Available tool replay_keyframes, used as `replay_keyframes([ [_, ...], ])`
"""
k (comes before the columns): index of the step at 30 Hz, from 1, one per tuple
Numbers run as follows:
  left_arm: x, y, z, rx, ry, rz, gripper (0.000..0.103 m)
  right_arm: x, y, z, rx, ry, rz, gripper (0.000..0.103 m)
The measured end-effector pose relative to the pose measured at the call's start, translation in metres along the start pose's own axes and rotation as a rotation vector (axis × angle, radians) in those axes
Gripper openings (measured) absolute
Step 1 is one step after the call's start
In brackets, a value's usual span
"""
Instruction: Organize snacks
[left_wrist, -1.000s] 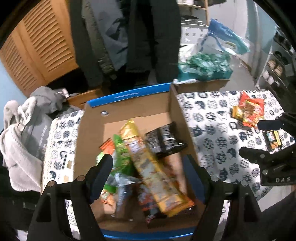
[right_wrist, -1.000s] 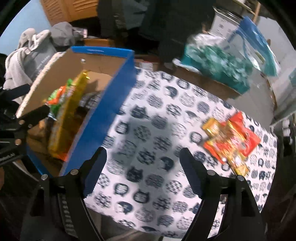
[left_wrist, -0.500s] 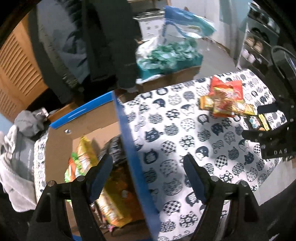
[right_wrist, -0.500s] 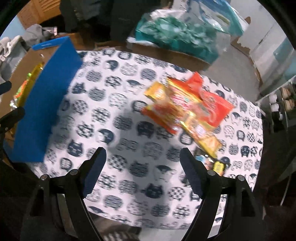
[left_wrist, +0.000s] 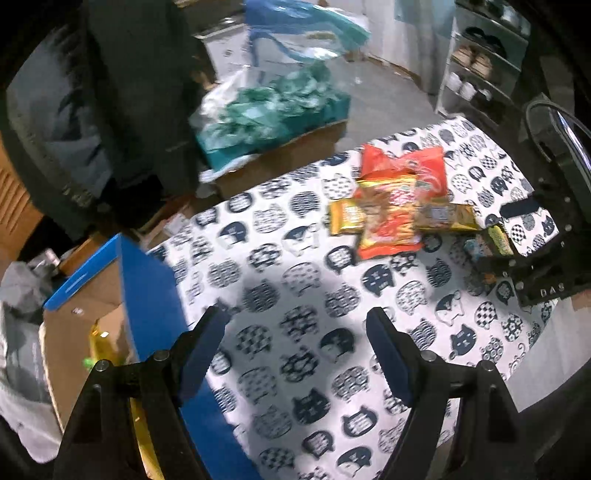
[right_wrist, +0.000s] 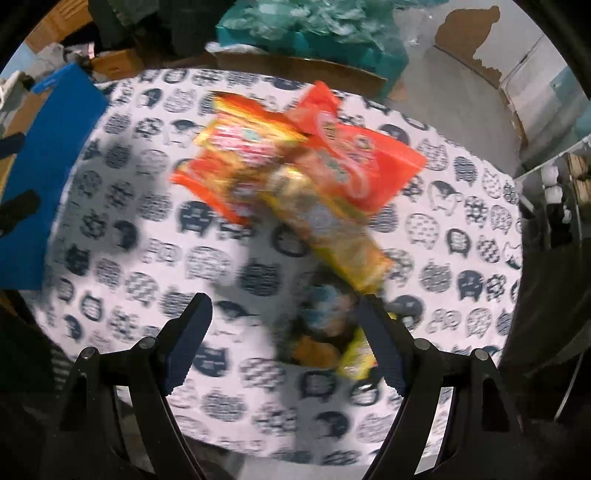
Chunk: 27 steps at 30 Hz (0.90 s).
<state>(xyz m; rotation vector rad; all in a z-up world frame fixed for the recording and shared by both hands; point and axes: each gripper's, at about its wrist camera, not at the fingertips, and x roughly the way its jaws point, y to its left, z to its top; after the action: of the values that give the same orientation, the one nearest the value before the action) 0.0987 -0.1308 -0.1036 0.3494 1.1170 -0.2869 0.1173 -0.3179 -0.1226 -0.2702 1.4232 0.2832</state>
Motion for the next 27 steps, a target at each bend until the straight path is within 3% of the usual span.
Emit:
replay_keyframes([
  [9, 0.046, -0.028, 0.029, 0.088, 0.076, -0.004, 0.080, 0.030, -0.039, 0.004, 0.004, 0.019, 0.062, 0.081],
  [16, 0.070, -0.034, 0.034, 0.070, 0.105, -0.044, 0.080, 0.056, -0.058, 0.005, 0.033, 0.049, 0.132, 0.081],
  [27, 0.082, -0.049, 0.035, 0.066, 0.136, -0.061, 0.080, 0.064, -0.073, -0.034, 0.057, 0.091, 0.207, 0.081],
])
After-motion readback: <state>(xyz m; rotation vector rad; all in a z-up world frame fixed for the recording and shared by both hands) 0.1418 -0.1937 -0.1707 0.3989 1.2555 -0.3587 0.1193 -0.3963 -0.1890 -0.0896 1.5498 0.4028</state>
